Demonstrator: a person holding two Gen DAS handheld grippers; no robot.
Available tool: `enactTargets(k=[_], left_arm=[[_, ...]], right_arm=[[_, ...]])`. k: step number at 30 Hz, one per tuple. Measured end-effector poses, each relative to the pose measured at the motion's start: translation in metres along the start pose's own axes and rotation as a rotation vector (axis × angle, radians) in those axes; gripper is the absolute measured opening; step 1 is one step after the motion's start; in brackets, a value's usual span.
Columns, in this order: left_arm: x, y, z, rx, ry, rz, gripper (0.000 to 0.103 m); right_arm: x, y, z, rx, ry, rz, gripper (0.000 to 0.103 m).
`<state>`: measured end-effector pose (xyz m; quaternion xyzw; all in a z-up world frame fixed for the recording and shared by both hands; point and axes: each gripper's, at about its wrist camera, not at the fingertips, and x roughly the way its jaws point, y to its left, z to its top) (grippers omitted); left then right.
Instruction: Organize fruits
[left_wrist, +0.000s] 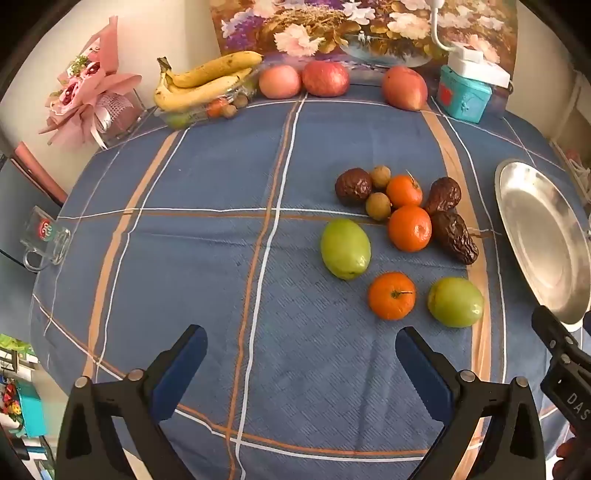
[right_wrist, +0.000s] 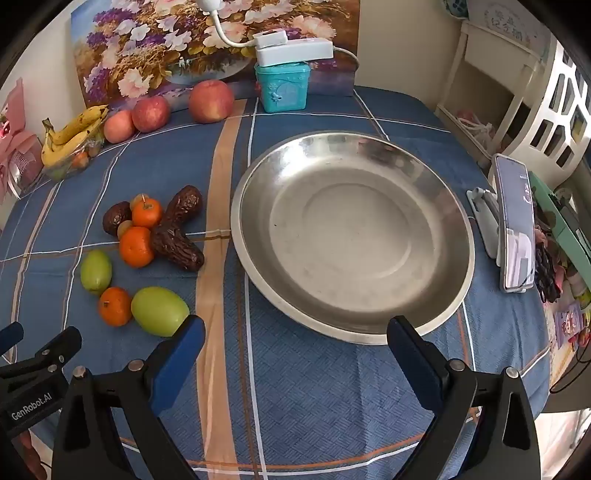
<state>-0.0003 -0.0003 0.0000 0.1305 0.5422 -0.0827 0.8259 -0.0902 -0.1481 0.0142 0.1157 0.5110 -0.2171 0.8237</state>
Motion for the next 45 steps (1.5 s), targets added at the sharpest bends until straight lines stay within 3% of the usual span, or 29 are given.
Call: enactTargets(k=[7, 45], left_arm=[[-0.007, 0.009, 0.012, -0.017, 0.004, 0.014, 0.103], [-0.005, 0.018, 0.003, -0.080, -0.024, 0.012, 0.103]], right_arm=[[0.002, 0.001, 0.000, 0.009, 0.006, 0.003, 0.099], [0.003, 0.004, -0.002, -0.008, 0.008, 0.018, 0.099]])
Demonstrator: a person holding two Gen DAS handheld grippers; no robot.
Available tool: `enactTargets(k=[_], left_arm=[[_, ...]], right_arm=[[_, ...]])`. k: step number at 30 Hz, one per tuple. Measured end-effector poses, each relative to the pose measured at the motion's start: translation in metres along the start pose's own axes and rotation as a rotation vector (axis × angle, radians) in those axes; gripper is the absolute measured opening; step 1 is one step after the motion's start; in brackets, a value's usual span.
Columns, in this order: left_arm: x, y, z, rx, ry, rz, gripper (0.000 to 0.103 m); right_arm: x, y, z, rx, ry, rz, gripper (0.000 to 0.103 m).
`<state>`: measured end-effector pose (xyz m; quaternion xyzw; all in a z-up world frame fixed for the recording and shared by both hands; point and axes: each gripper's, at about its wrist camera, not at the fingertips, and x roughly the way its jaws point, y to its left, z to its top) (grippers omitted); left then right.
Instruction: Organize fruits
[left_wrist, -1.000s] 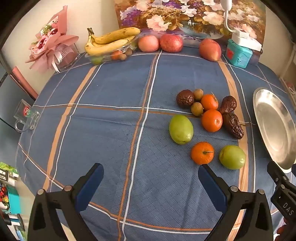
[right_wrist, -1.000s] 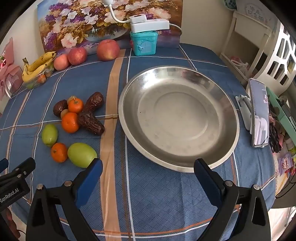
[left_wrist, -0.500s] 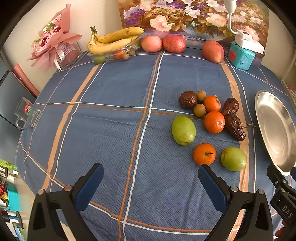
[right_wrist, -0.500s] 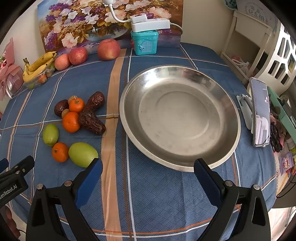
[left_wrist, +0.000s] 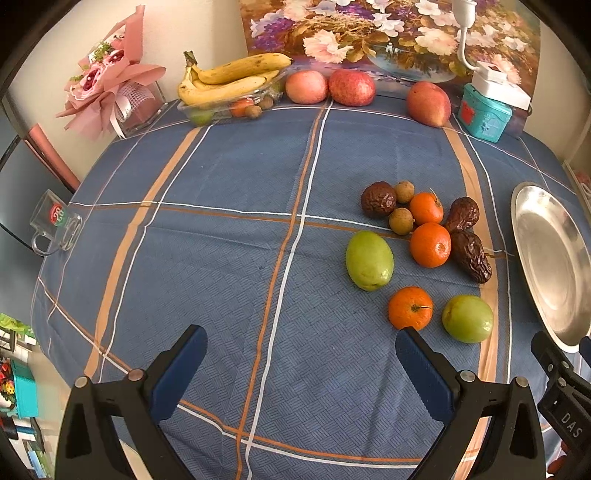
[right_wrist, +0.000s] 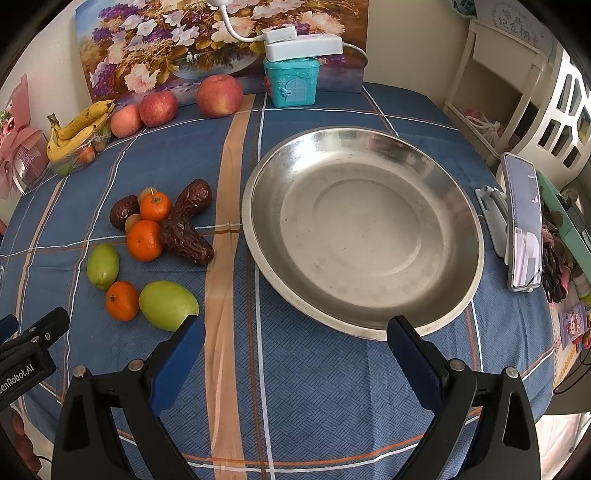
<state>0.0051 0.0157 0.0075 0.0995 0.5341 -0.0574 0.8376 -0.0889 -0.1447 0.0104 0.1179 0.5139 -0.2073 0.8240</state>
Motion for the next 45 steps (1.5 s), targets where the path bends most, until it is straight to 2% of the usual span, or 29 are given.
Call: enactTargets(k=[37, 45], left_arm=[[-0.0004, 0.0019, 0.0002, -0.003, -0.001, -0.003, 0.103], [-0.0005, 0.0003, 0.0006, -0.008, 0.006, -0.064, 0.103]], right_arm=[[0.0011, 0.0025, -0.0016, -0.001, 0.007, 0.001, 0.099], [0.0013, 0.0037, -0.0020, -0.007, 0.014, 0.009, 0.099]])
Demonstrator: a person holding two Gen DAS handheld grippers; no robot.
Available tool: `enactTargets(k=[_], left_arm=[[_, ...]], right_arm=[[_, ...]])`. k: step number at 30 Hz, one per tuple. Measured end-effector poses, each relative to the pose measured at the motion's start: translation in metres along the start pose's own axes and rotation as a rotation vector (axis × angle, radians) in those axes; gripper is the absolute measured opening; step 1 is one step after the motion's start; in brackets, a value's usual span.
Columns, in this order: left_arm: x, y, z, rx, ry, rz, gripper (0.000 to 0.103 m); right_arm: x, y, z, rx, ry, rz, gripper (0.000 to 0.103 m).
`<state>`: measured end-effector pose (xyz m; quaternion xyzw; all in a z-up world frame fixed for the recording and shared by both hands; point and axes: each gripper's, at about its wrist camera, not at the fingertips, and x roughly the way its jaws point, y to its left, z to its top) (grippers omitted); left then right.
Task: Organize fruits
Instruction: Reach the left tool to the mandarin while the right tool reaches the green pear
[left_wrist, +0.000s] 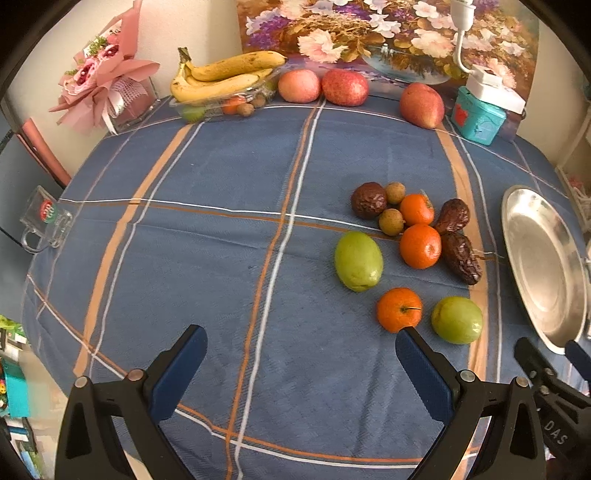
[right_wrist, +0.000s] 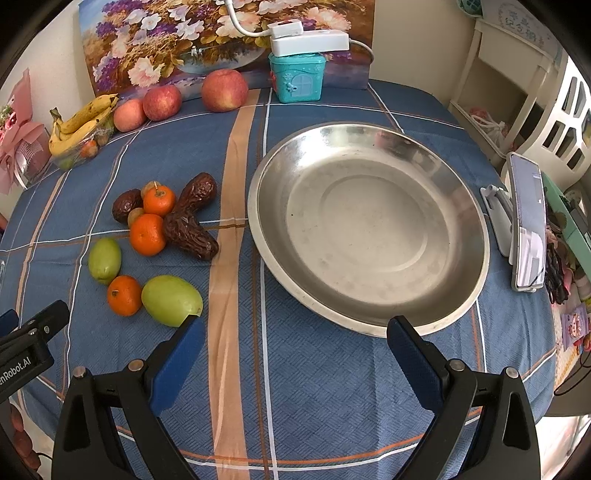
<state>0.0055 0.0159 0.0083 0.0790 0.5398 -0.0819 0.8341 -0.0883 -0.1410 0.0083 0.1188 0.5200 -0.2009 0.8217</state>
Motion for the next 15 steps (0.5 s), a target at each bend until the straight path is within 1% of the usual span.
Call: enactTargets(k=[4, 6, 9, 10, 12, 15], left_arm=[[-0.001, -0.002, 0.004, -0.003, -0.020, -0.040, 0.103], [-0.001, -0.001, 0.007, -0.013, -0.033, -0.081, 0.103], [0.001, 0.003, 0.012, -0.032, -0.047, -0.085, 0.103], [0.003, 0.004, 0.014, -0.035, -0.045, -0.086, 0.103], [0.011, 0.006, 0.018, -0.057, -0.025, -0.117, 0.103], [0.021, 0.014, 0.023, -0.111, 0.009, -0.165, 0.103]], right_arm=[[0.000, 0.001, 0.004, -0.003, 0.010, 0.014, 0.099], [0.000, 0.002, 0.004, -0.003, 0.011, 0.028, 0.099], [0.001, 0.006, 0.007, -0.005, 0.011, 0.078, 0.099], [0.003, 0.007, 0.010, 0.001, 0.014, 0.104, 0.099], [0.005, 0.011, 0.013, 0.010, 0.021, 0.148, 0.099], [0.006, 0.020, 0.017, -0.008, 0.009, 0.162, 0.099]])
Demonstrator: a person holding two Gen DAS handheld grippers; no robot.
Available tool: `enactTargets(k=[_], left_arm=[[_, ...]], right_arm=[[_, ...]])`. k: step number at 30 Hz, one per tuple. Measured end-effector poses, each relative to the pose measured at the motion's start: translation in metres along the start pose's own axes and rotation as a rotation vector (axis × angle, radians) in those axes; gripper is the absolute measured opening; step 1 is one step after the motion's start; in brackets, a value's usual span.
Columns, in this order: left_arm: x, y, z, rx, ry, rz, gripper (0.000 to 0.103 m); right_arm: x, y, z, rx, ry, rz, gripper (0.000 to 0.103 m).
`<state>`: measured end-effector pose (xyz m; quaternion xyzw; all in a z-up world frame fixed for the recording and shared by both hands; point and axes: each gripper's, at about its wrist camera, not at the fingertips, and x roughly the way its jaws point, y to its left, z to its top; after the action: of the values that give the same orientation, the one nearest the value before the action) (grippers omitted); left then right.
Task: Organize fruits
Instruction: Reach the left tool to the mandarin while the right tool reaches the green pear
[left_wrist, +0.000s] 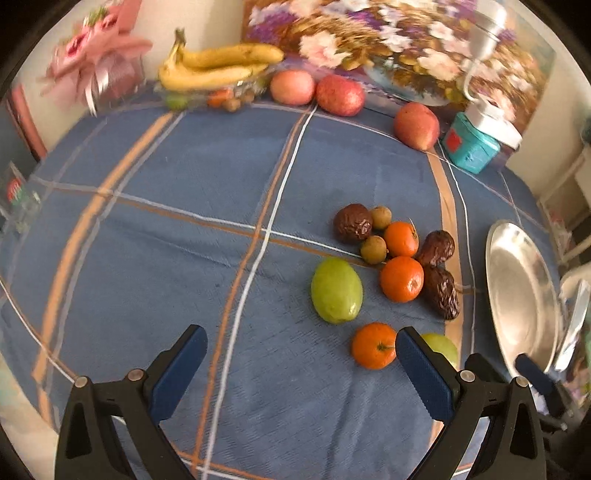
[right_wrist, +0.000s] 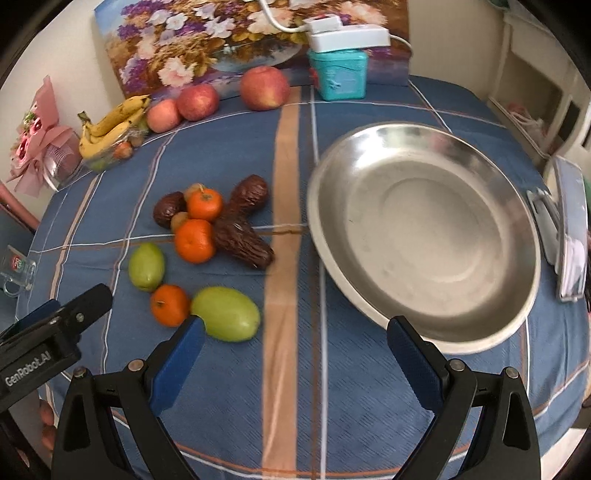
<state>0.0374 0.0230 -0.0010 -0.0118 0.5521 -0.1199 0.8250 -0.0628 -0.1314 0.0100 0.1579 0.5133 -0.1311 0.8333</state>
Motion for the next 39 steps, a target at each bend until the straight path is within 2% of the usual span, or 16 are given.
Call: enactTargets(k=[9, 12, 16, 20, 22, 24, 26, 30, 35, 39], left_arm=[[0.012, -0.001, 0.012, -0.050, -0.004, -0.069, 0.103], [0.014, -0.006, 0.015, -0.035, -0.003, -0.067, 0.103], [0.013, -0.013, 0.020, -0.041, 0.031, -0.086, 0.103], [0.019, -0.017, 0.025, -0.097, 0.068, -0.080, 0.101], [0.023, -0.020, 0.024, -0.113, 0.085, -0.110, 0.095], [0.027, -0.022, 0.021, -0.099, 0.103, -0.107, 0.087], [0.032, -0.023, 0.018, -0.097, 0.121, -0.104, 0.083], [0.042, -0.022, 0.009, -0.121, 0.179, -0.151, 0.075], [0.052, -0.021, -0.001, -0.154, 0.238, -0.196, 0.053], [0.051, -0.021, -0.004, -0.173, 0.247, -0.227, 0.043]], right_arm=[[0.013, 0.015, 0.011, 0.002, 0.005, 0.082, 0.099], [0.016, 0.019, 0.014, -0.002, 0.005, 0.091, 0.099], [0.022, 0.024, 0.019, -0.017, 0.019, 0.121, 0.099], [0.025, 0.026, 0.023, -0.023, 0.031, 0.118, 0.099], [0.025, 0.025, 0.024, -0.014, 0.030, 0.134, 0.099], [0.024, 0.027, 0.026, -0.022, 0.022, 0.135, 0.099], [0.022, 0.026, 0.025, -0.028, 0.019, 0.141, 0.099], [0.027, 0.027, 0.021, -0.025, 0.040, 0.153, 0.097], [0.039, 0.029, 0.016, -0.018, 0.087, 0.165, 0.078], [0.049, 0.031, 0.009, -0.016, 0.127, 0.167, 0.071]])
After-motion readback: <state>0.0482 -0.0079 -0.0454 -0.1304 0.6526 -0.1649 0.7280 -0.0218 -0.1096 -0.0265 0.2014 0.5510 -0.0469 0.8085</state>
